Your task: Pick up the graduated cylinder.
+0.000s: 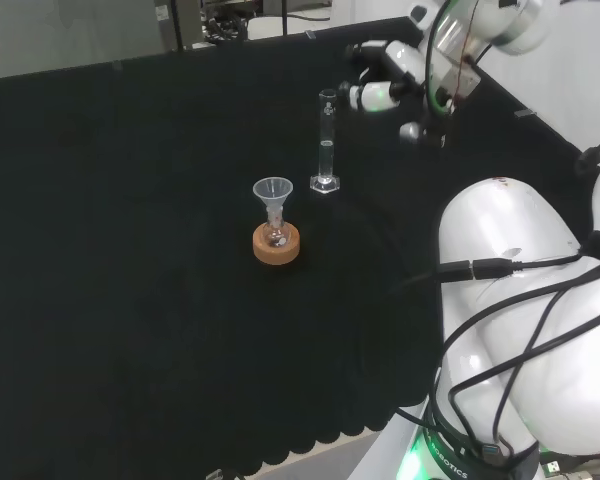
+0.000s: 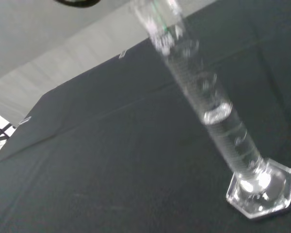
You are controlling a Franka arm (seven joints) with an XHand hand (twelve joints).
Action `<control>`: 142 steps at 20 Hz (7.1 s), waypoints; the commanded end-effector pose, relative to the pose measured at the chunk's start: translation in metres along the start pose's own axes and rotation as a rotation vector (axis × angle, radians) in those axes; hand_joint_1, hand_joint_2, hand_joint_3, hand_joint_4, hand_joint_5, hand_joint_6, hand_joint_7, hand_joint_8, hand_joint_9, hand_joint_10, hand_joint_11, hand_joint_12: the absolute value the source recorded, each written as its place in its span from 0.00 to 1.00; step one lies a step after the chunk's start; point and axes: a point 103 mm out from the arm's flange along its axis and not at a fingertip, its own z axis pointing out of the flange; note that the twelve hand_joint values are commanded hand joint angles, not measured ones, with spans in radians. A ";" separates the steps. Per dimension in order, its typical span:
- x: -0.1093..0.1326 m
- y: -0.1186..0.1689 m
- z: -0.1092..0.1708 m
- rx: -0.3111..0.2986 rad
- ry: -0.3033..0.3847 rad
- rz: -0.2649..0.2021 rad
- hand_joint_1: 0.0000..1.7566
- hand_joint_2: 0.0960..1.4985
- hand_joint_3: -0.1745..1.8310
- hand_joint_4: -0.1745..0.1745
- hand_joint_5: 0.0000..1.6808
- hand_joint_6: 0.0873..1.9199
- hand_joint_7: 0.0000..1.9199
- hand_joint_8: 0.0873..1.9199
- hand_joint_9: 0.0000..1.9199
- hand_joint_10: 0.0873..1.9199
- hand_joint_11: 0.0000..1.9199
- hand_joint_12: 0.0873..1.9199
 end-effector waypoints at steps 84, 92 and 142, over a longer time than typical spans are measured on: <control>-0.045 0.036 0.126 -0.068 0.427 -0.200 0.59 0.42 0.40 0.51 0.40 0.25 0.34 0.29 0.51 0.16 0.41 0.55; -0.049 0.036 0.127 -0.068 0.448 -0.194 0.58 0.44 0.39 0.51 0.39 0.26 0.35 0.28 0.53 0.14 0.43 0.54; -0.046 0.039 0.129 -0.075 0.437 -0.182 0.59 0.51 0.37 0.56 0.53 0.24 0.47 0.24 0.64 0.05 0.52 0.49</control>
